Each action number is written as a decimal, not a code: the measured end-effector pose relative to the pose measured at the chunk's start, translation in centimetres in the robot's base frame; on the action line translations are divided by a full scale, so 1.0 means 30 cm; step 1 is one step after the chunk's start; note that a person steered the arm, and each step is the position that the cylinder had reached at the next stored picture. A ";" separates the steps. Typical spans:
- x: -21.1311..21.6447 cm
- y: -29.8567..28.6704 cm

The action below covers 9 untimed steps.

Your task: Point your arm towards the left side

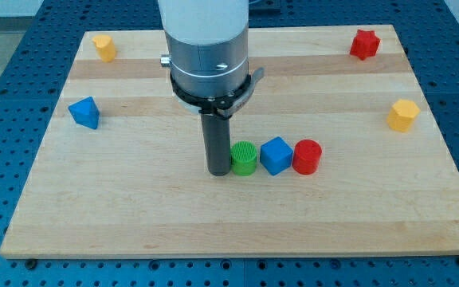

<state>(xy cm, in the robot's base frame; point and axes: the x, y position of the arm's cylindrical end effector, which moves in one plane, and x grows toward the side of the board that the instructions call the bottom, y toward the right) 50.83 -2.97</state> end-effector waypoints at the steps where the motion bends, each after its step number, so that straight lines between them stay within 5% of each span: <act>1: 0.000 0.003; 9: 0.000 -0.366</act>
<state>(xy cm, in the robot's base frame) 50.83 -13.96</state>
